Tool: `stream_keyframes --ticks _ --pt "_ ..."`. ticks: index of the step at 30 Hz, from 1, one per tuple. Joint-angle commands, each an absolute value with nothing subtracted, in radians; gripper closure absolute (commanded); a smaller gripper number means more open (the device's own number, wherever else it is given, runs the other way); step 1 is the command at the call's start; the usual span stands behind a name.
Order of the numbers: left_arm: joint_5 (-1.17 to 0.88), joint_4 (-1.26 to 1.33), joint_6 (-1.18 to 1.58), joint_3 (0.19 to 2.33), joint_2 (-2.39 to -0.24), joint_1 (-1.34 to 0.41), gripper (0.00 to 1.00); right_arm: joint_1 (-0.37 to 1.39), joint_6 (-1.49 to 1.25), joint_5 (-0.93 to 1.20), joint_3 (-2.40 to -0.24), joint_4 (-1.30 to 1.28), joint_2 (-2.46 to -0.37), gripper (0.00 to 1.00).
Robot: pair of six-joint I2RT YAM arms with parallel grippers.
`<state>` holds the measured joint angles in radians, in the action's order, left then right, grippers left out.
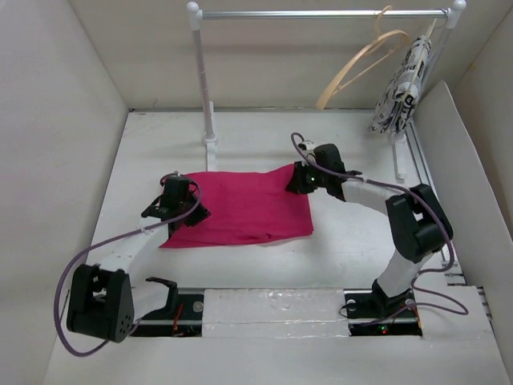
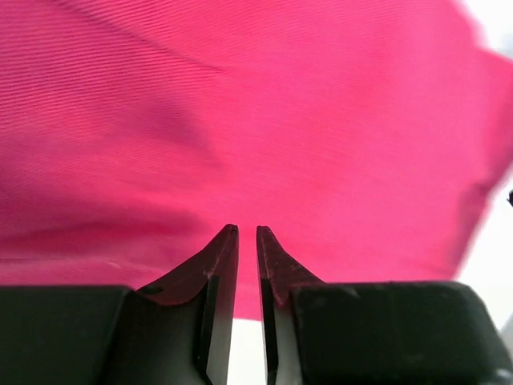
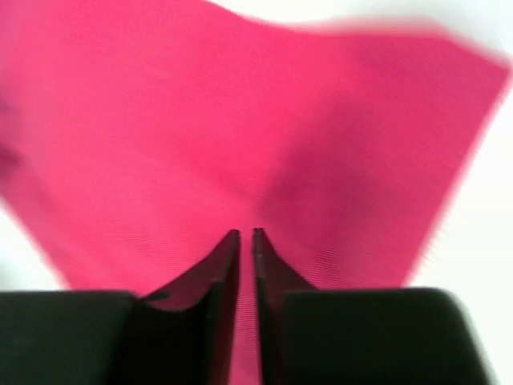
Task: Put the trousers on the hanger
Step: Fold the trousers at the center of the board, then pick up the hanger from the clothesline.
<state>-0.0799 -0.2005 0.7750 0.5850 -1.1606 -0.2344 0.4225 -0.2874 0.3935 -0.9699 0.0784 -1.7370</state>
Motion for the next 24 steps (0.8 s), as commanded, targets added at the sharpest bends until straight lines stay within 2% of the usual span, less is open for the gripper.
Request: stream_keyframes --ticks 1,2,4,5,6,11,14,19,22,24 --pt "-0.133 -0.216 0.759 0.659 -1.068 -0.267 0.87 0.485 -0.206 0.463 -1.159 -0.056 -1.596 0.79" --pt "-0.13 -0.219 0.761 0.678 -1.043 -0.284 0.87 0.501 -0.158 0.456 -1.202 -0.114 -1.566 0.72" --pt "-0.12 -0.221 0.753 0.73 -1.029 -0.307 0.87 0.543 -0.083 0.408 -1.331 -0.285 -1.496 0.65" --pt "-0.135 -0.215 0.75 0.739 -1.023 -0.307 0.86 0.543 -0.072 0.379 -1.371 -0.334 -1.471 0.55" --pt "-0.146 -0.201 0.736 0.755 -1.026 -0.307 0.86 0.552 -0.066 0.327 -1.405 -0.378 -1.427 0.51" --pt "-0.137 -0.21 0.69 0.793 -1.037 -0.307 0.89 0.391 -0.069 0.344 -1.566 -0.376 -1.358 0.35" --pt "-0.098 -0.213 0.644 0.816 -1.023 -0.307 0.89 0.273 -0.083 0.348 -1.656 -0.393 -1.377 0.3" --pt "-0.094 -0.233 0.607 0.844 -1.017 -0.307 0.87 0.125 -0.159 0.337 -1.715 -0.376 -1.426 0.28" --pt "-0.081 -0.233 0.592 0.825 -0.986 -0.307 0.83 0.045 -0.231 0.471 -1.742 -0.29 -1.509 0.26" --pt "-0.084 -0.229 0.577 0.809 -0.965 -0.307 0.77 0.035 -0.252 0.52 -1.807 -0.273 -1.584 0.25"
